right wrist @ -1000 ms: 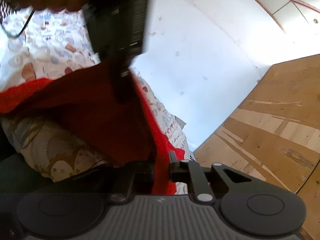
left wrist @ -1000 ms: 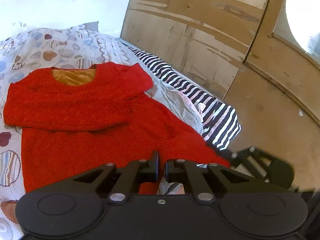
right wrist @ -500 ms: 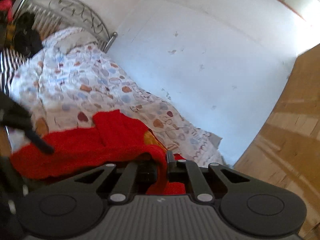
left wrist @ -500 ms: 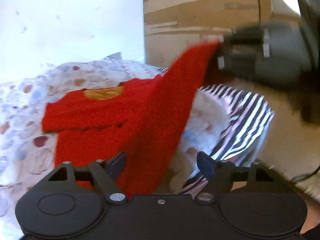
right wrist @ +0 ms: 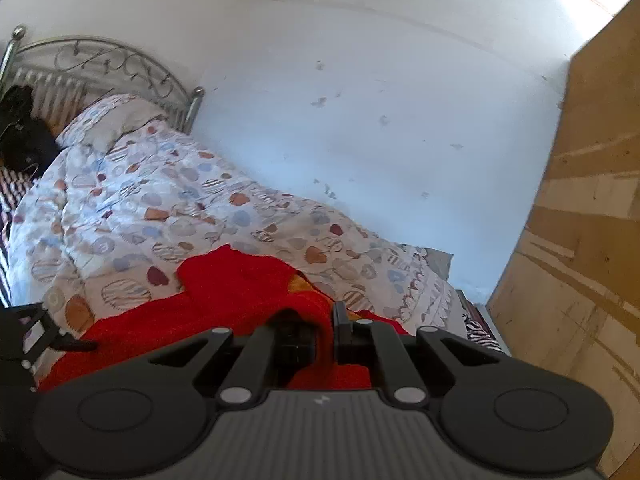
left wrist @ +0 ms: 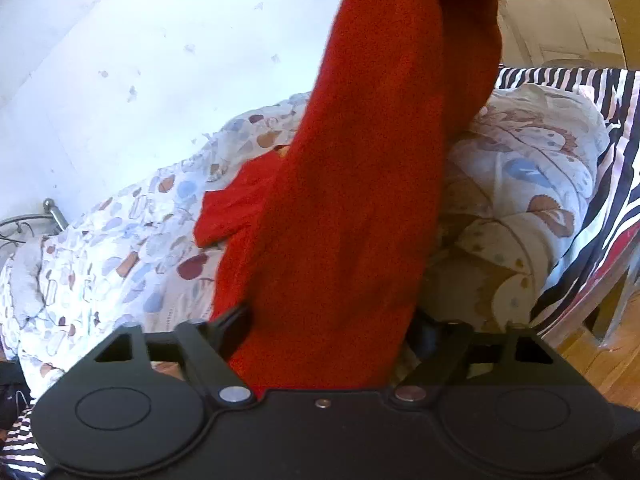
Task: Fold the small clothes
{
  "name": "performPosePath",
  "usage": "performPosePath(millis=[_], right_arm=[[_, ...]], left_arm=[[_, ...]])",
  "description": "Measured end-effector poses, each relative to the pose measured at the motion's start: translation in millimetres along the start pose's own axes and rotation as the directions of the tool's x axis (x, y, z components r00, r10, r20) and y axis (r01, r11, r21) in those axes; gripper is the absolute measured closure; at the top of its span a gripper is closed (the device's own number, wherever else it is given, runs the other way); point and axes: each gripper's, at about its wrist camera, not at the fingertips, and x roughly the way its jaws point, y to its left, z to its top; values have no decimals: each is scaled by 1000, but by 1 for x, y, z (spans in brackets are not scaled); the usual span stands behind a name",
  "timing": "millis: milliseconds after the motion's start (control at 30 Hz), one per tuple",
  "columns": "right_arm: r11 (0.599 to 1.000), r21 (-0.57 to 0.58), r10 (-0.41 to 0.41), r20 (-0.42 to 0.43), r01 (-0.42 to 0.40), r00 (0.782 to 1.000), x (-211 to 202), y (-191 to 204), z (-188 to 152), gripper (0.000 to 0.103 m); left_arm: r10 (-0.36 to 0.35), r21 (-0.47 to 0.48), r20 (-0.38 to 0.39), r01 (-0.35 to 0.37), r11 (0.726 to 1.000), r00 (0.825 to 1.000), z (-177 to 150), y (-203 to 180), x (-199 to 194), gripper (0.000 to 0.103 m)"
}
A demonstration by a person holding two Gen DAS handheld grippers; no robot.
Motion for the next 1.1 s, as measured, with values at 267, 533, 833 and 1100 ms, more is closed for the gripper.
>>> performPosePath(millis=[267, 533, 833, 1100], right_arm=[[1000, 31, -7, 0, 7, 1000, 0, -8, -5, 95], [996, 78, -45, 3, 44, 999, -25, 3, -28, 95], [973, 136, -190, 17, 186, 982, -86, 30, -82, 97], [967, 133, -233, 98, 219, 968, -148, 49, -79, 97]], left_arm=[[85, -45, -6, -85, 995, 996, -22, 44, -10, 74], [133, -137, 123, -116, 984, 984, -26, 91, -45, 93], [113, -143, 273, -76, 987, 956, -17, 102, -90, 98], [80, -154, 300, -34, 987, 951, -22, 113, -152, 98]])
